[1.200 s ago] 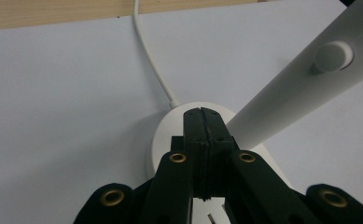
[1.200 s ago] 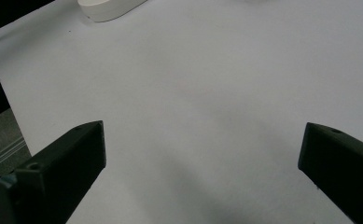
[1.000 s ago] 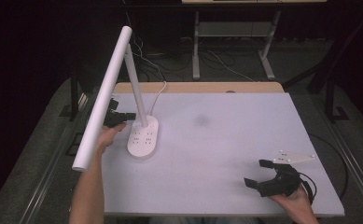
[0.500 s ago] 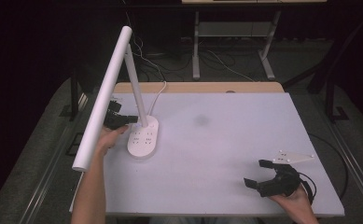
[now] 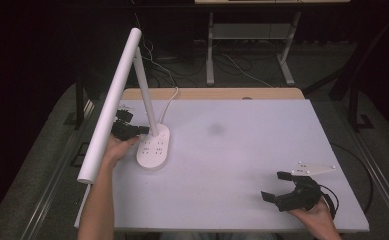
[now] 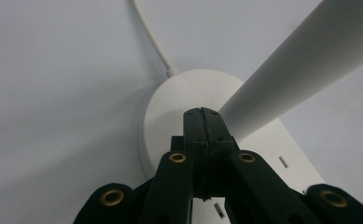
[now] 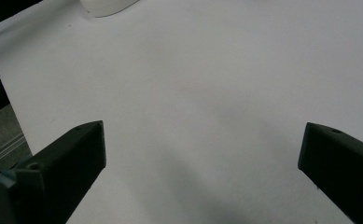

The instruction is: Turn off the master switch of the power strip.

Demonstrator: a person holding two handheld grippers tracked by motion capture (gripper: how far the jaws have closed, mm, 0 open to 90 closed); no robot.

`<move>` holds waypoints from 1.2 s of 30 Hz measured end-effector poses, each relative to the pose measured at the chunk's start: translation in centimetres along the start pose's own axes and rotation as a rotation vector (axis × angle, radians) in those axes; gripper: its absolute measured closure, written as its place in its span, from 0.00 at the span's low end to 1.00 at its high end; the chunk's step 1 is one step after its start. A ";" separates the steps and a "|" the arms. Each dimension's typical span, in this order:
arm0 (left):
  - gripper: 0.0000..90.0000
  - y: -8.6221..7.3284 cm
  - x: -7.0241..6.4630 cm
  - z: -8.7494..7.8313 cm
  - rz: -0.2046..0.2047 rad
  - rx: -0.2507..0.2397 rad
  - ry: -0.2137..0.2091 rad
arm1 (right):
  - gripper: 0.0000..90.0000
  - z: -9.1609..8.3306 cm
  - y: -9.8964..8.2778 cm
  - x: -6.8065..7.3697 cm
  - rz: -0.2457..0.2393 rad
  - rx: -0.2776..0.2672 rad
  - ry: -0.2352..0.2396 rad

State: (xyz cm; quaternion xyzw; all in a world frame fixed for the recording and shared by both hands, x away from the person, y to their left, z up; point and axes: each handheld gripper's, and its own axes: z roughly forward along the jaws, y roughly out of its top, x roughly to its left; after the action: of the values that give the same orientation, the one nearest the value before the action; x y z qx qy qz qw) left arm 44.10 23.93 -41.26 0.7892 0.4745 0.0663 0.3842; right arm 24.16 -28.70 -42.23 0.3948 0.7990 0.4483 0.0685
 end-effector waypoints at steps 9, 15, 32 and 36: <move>1.00 -0.4 0.2 0.2 -0.024 -0.014 0.009 | 0.00 0.1 0.0 0.1 0.003 0.004 0.002; 1.00 -0.7 0.3 0.2 -0.015 -0.036 0.022 | 0.00 0.1 0.0 0.1 0.000 0.006 0.002; 1.00 -1.3 0.0 0.4 -0.101 -0.072 0.043 | 0.00 0.3 0.0 0.4 -0.006 0.013 0.004; 1.00 -1.3 -0.6 0.5 -0.077 -0.067 0.082 | 0.00 0.2 0.0 0.5 -0.011 0.011 0.002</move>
State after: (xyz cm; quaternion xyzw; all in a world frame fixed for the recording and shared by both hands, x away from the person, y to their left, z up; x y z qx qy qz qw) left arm 43.15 23.52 -42.33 0.7536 0.5174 0.0999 0.3930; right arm 23.92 -28.20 -42.27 0.3904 0.8038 0.4438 0.0677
